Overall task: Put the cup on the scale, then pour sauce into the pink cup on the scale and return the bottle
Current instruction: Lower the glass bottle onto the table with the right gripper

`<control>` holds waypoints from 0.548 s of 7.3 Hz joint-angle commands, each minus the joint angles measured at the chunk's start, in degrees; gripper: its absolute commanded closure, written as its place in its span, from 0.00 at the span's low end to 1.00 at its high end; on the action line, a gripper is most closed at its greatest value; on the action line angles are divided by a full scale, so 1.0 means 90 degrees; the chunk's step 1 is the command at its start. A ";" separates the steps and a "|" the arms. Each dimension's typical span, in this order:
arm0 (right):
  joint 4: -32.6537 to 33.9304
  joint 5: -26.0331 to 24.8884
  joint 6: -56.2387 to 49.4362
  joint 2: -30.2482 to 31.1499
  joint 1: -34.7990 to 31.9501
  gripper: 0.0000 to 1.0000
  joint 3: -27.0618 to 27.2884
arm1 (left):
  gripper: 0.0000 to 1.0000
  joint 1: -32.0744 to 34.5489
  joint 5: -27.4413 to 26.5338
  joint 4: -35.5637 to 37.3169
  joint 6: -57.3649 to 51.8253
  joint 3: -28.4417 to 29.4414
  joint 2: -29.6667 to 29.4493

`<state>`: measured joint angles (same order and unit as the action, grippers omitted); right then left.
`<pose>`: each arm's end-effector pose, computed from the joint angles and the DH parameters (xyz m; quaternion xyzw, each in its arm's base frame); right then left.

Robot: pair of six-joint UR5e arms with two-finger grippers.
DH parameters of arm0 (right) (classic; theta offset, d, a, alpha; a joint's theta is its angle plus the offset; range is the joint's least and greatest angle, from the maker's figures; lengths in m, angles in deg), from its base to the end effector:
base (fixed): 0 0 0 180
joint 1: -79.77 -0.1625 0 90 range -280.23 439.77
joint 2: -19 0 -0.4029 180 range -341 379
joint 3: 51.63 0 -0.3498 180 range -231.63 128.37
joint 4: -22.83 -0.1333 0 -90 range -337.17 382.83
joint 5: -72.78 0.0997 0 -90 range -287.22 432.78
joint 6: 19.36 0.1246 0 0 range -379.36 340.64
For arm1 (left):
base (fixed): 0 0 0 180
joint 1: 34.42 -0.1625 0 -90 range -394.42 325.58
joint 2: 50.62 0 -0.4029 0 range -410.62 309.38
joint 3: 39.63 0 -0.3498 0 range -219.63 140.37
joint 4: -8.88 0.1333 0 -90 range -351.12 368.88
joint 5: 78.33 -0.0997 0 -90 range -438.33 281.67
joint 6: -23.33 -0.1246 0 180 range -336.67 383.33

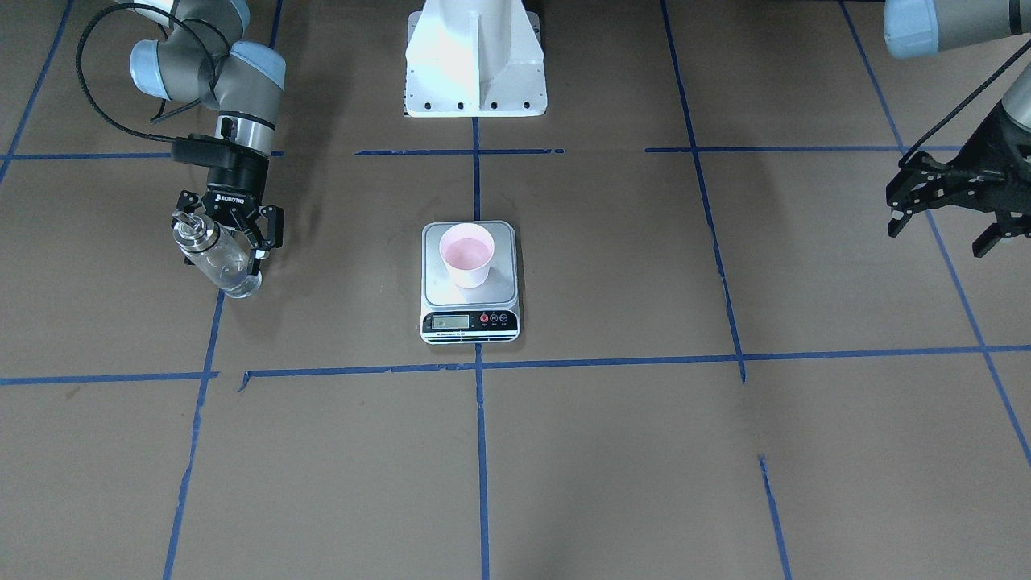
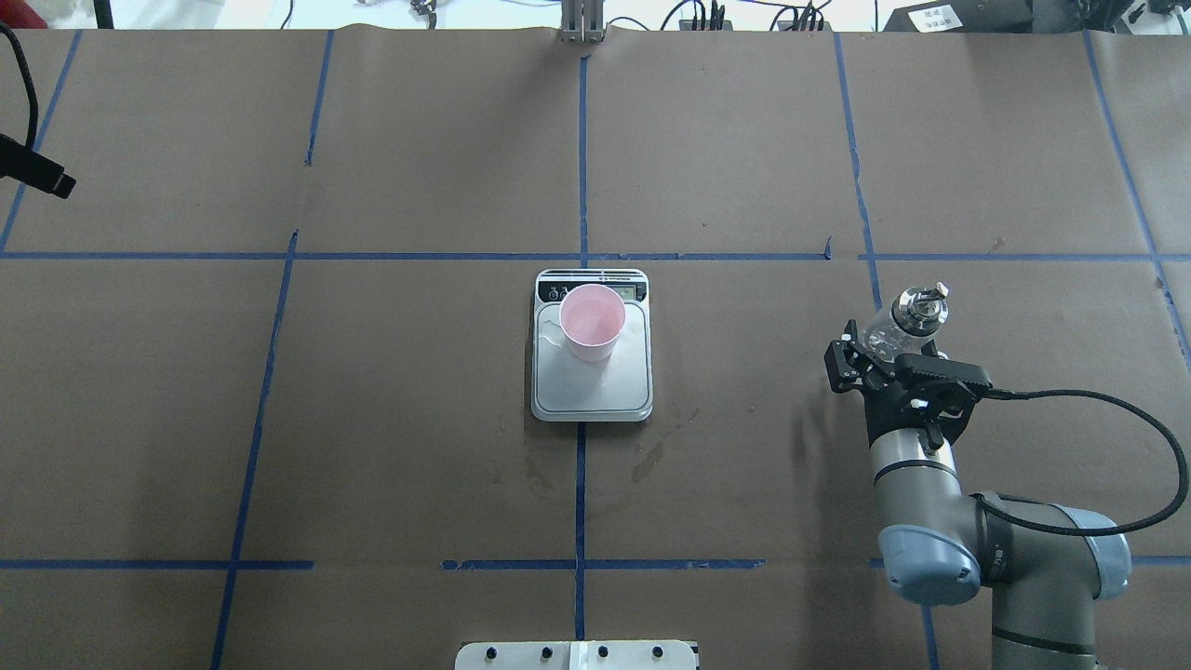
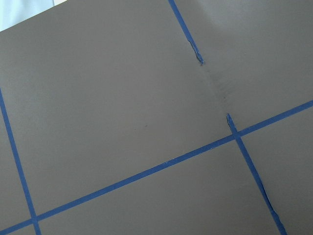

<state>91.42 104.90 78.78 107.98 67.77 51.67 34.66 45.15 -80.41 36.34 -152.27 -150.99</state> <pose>-0.4059 -0.3304 0.4744 0.4693 -0.2528 0.2918 0.7941 0.1202 -0.4954 0.4028 0.1740 0.3423 0.1434 0.9121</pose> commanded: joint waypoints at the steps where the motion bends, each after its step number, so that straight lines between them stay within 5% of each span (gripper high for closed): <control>1: -0.0004 -0.0112 0.0199 0.0142 0.0190 0.00 0.0162 | 0.00 0.0000 0.0000 0.0000 0.0000 0.0025 0.0000; 4: -0.0014 -0.0161 0.0238 0.0385 0.0385 0.00 0.0396 | 0.00 0.0010 0.0000 0.0010 0.0000 -0.0004 0.0010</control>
<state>91.36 103.75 80.78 110.01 70.28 54.15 34.68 45.16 -80.39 36.34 -152.24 -150.92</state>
